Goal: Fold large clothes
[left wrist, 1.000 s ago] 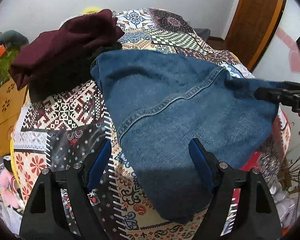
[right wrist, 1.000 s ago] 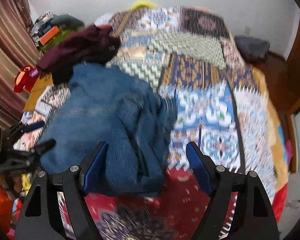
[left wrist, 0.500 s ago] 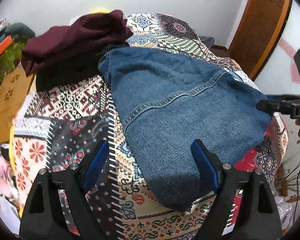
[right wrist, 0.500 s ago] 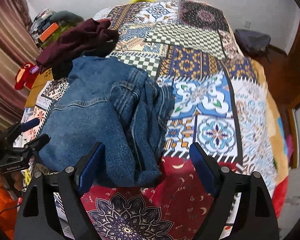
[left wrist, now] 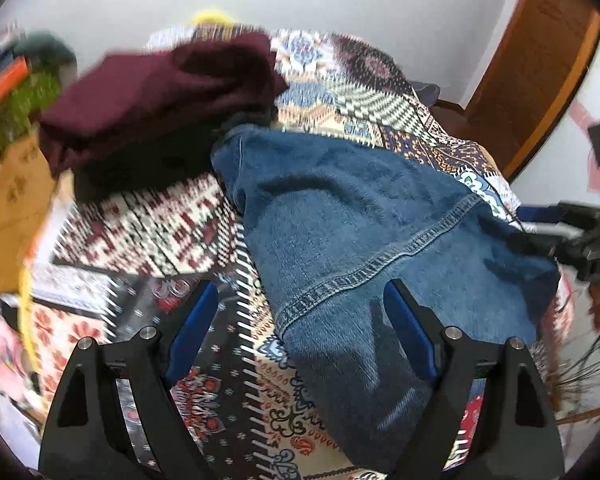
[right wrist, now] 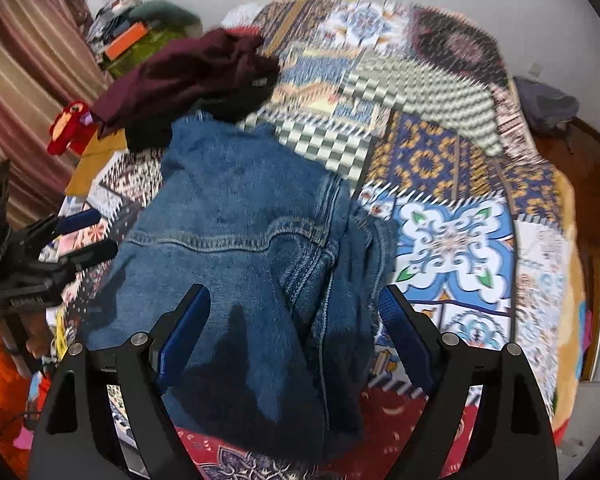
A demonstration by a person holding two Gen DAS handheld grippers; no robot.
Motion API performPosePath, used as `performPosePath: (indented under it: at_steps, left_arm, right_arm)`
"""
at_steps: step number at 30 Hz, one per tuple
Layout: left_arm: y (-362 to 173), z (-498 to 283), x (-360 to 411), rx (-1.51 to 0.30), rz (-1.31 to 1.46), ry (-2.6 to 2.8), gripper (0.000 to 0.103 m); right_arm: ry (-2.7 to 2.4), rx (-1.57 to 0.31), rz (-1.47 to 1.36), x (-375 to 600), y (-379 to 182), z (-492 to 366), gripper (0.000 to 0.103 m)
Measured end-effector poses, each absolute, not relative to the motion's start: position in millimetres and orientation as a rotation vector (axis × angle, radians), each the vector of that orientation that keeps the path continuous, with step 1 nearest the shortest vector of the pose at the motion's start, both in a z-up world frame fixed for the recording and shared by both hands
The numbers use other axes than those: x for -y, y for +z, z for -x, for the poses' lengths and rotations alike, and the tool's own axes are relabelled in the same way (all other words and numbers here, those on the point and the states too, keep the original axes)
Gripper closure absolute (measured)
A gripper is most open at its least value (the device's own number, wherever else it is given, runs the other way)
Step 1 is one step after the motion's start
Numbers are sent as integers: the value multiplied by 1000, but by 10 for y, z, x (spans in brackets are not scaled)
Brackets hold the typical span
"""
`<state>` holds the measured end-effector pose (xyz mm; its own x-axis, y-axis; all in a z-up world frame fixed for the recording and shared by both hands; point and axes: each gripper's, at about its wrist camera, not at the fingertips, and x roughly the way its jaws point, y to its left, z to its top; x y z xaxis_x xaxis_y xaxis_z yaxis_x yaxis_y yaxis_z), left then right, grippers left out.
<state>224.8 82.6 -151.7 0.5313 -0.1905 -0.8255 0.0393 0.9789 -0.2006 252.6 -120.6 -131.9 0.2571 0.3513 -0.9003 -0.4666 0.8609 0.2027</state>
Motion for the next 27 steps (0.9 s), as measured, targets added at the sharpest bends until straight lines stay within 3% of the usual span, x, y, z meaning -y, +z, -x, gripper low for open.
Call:
performPosePath:
  at_steps: [8, 22, 24, 27]
  left_arm:
    - [-1948, -2480, -987, -1178, 402, -250, 18]
    - [-2458, -2933, -994, -1312, 706, -393, 17]
    - [-2475, -2977, -973, -1315, 715, -402, 17]
    - [-2500, -3037, -950, -1320, 742, -404, 17]
  right_arm:
    - [586, -1413, -177, 1631, -1819, -2908, 16]
    - [664, -1544, -259, 1384, -2106, -3285, 13]
    - [668, -1554, -267, 1329, -2137, -3293, 19]
    - [678, -1560, -306, 1271, -2138, -3313, 38]
